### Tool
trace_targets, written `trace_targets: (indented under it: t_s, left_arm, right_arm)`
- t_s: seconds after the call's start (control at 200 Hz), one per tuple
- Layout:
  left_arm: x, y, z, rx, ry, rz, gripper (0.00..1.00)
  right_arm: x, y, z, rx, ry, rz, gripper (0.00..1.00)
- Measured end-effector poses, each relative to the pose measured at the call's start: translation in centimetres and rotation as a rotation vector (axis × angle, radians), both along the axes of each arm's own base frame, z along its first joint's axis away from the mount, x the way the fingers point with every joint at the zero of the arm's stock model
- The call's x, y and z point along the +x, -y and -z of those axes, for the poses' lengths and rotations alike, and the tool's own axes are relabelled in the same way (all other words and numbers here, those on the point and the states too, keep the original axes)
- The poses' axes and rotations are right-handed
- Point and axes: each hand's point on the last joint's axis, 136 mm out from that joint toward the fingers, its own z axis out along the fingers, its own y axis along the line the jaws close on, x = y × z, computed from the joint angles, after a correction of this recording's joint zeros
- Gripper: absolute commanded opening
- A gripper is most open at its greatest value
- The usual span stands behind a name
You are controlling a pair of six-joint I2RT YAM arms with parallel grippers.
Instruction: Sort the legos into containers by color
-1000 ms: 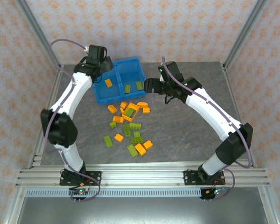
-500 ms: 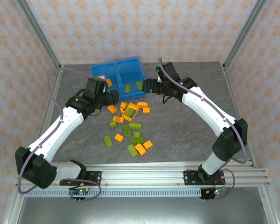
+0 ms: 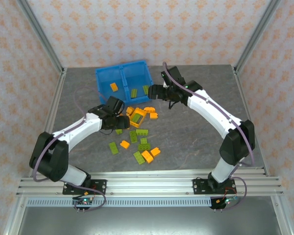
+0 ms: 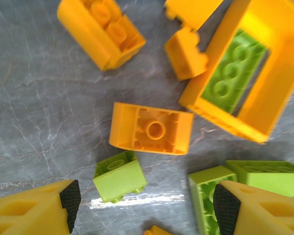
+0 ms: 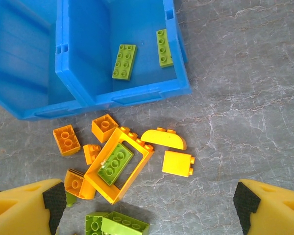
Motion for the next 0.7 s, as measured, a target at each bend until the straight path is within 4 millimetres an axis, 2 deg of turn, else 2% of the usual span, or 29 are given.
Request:
trace_targets:
  t_s: [0.14,0.22,0.505,0.636,0.701]
  left_arm:
    - [-0.6,-0.3,2.2,0.029,-0.061,-0.001,0.74]
    - [-0.8,-0.4,3.0,0.038,-0.081,-0.002,0.7]
    - [-0.3,-0.4,4.8,0.05,-0.102,-0.024,0.45]
    - [-0.2,-0.5,4.8,0.057,-0.1,-0.037,0.32]
    - [-0.2,-0.7,4.7,0.061,-0.094,-0.04,0.3]
  right_arm:
    - [0.0,0.0,0.2,-0.002,-0.003,0.0,0.9]
    - [-0.1,0.1,0.3,-0.004,-0.006,0.001,0.9]
    - [-0.1,0.1,0.3,-0.003,-0.008,0.003,0.9]
    - [-0.1,0.1,0.4,-0.004,-0.01,0.004,0.9]
    - [-0.1,0.1,0.5,-0.003,-0.012,0.005,0.9]
